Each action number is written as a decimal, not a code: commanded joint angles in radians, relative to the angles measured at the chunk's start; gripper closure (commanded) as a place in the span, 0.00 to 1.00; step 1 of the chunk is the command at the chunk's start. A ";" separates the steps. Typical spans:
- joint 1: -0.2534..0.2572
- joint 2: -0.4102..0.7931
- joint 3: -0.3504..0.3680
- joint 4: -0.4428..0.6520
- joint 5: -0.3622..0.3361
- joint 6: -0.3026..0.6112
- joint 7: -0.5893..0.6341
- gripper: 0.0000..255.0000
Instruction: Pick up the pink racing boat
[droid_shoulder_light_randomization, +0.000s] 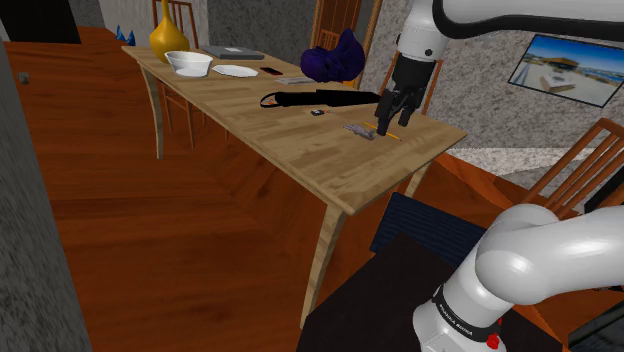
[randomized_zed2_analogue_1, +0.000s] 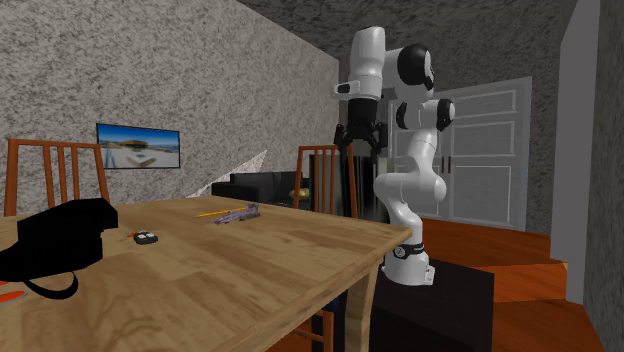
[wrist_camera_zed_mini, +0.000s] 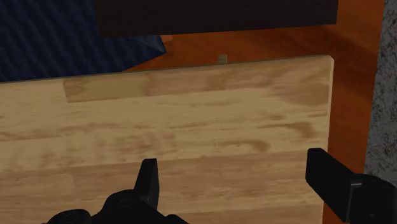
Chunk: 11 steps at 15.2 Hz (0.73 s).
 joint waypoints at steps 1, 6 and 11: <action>0.000 0.000 0.000 0.000 0.000 0.000 0.000 0.00; -0.030 0.149 -0.067 0.053 -0.046 0.091 -0.074 0.00; -0.054 0.313 -0.129 0.137 -0.073 0.166 -0.145 0.00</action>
